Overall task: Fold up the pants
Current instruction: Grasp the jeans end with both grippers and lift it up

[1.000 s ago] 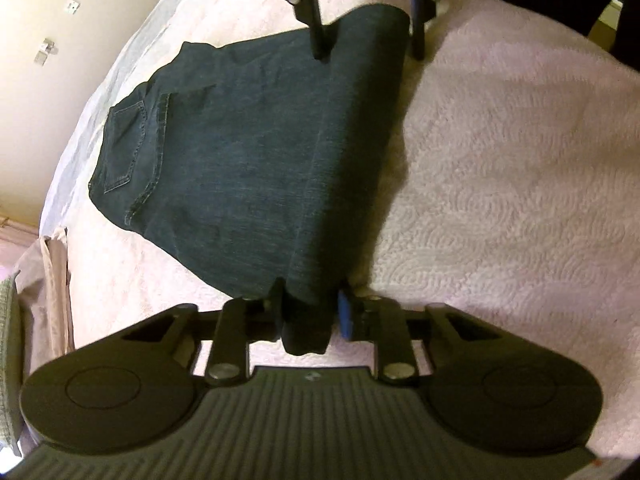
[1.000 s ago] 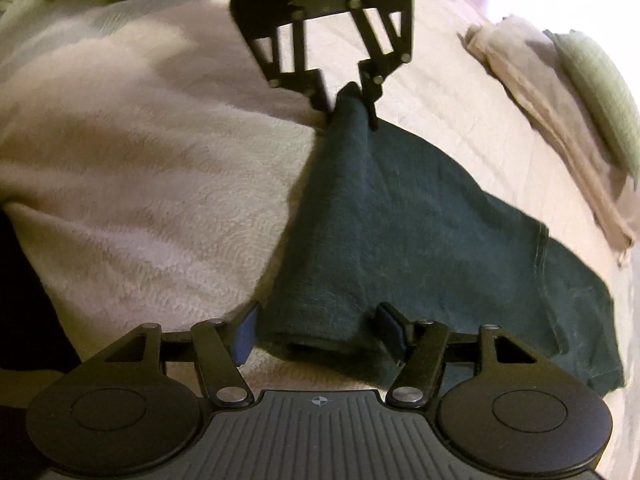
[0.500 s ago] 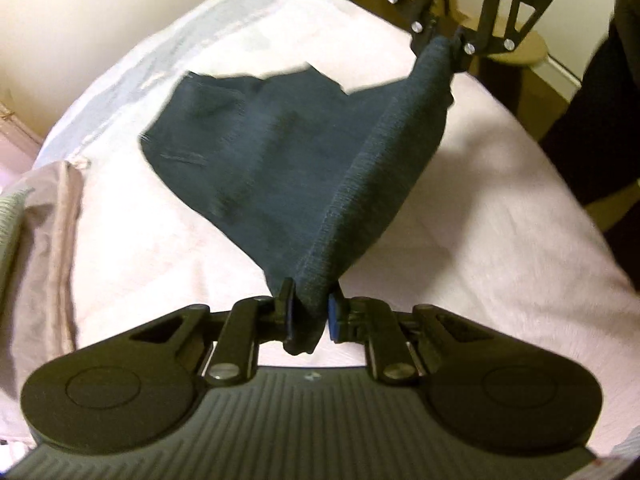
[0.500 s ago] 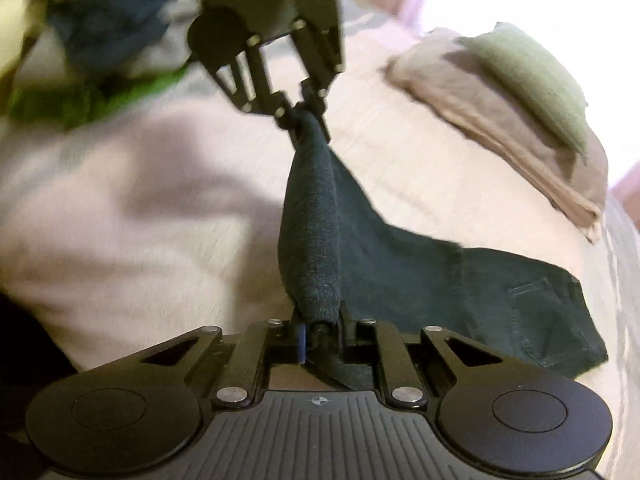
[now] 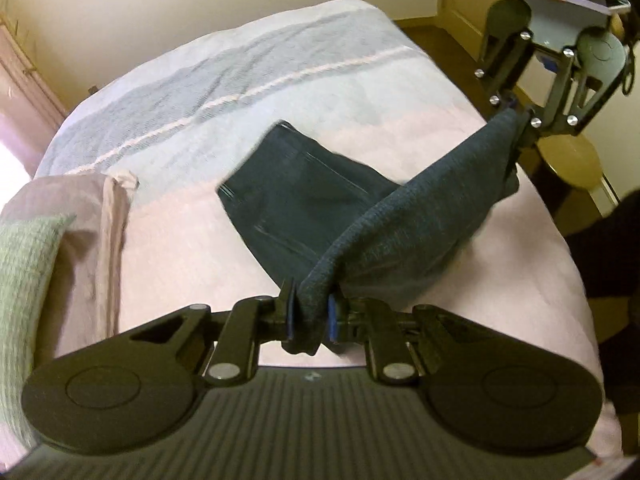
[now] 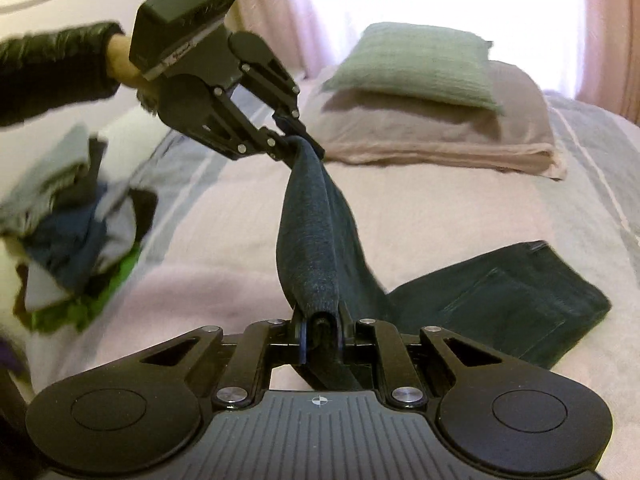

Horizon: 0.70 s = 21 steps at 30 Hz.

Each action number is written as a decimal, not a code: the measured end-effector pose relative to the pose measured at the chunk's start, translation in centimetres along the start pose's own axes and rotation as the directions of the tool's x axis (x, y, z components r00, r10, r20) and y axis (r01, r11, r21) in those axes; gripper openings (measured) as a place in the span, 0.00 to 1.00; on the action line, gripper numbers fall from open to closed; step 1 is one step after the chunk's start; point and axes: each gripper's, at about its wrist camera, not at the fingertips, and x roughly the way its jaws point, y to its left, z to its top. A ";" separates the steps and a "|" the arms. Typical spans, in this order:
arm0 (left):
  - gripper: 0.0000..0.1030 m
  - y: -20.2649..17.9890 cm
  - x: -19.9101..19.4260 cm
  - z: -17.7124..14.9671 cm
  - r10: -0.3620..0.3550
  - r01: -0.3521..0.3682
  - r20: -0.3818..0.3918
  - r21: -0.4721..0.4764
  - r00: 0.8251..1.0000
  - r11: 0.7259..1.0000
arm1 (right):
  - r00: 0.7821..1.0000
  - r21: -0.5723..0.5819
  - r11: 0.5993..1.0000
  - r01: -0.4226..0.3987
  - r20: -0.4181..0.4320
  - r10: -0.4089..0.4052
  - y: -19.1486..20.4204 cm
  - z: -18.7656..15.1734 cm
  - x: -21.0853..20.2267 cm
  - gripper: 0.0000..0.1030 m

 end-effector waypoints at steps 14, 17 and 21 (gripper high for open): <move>0.12 16.2 25.5 13.1 -0.125 0.077 -0.194 -0.241 0.973 0.967 | 0.988 0.497 0.854 -0.155 0.069 0.139 -36.4 -0.8 6.3 0.09; 0.12 17.4 31.0 13.0 -0.154 0.078 -0.246 -0.293 0.957 0.953 | 0.987 0.620 0.769 -0.155 0.058 0.152 -41.4 -3.2 9.3 0.09; 0.12 18.5 34.4 13.0 -0.169 0.068 -0.276 -0.340 0.946 0.938 | 0.987 0.749 0.644 -0.155 0.087 0.136 -45.3 -5.4 10.3 0.09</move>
